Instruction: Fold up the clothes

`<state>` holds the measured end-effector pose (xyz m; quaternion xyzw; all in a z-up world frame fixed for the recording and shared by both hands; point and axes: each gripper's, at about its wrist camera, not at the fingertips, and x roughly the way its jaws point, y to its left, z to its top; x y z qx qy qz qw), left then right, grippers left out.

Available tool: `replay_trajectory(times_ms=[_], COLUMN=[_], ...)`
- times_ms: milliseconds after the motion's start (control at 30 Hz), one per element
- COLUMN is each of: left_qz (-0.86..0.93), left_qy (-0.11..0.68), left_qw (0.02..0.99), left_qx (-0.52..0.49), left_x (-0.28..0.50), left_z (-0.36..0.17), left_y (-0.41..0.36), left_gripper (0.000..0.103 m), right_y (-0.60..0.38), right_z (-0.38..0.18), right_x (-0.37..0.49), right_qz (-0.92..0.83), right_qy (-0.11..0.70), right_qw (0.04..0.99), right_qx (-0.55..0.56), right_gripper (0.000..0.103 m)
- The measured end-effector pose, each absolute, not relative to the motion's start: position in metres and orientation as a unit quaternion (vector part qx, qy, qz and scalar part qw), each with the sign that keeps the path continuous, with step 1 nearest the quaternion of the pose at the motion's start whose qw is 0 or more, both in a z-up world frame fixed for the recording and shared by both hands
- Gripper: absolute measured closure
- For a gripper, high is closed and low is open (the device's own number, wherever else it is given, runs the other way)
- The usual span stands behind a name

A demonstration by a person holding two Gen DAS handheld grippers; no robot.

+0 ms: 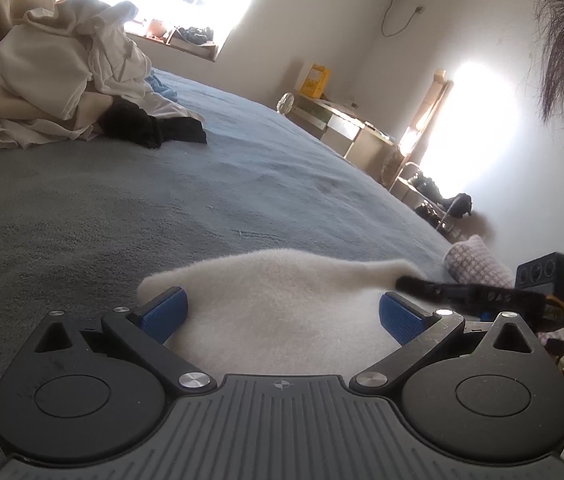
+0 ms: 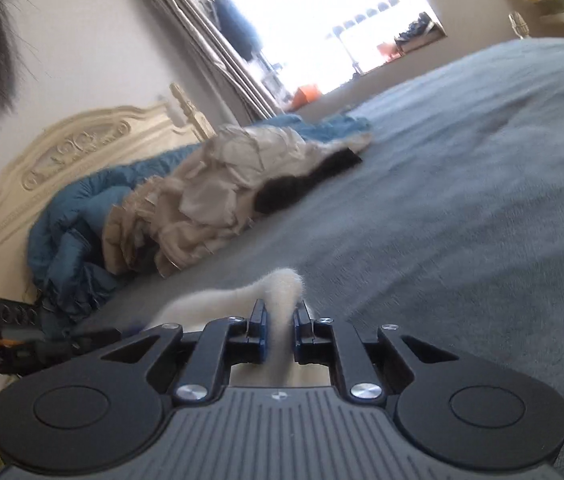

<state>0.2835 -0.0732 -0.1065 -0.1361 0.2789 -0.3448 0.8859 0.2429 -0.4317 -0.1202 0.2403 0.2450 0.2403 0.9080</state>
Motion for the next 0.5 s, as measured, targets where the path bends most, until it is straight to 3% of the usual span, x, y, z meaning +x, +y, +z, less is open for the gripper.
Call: replay_trajectory(times_ms=[167, 500], left_qz=[-0.343, -0.344], left_qy=[0.281, 0.255], left_qw=[0.886, 0.892], left_qx=[-0.134, -0.145], left_x=[0.283, 0.282], left_z=[-0.106, -0.089], left_y=[-0.073, -0.068], left_gripper=[0.0, 0.001], right_y=[-0.427, -0.439], right_z=[-0.106, -0.137], right_x=[0.236, 0.25], right_qz=[0.244, 0.228], right_qy=[0.212, 0.258], right_qw=[0.921, 0.905], right_qx=[0.218, 0.249], right_gripper=[0.09, 0.088])
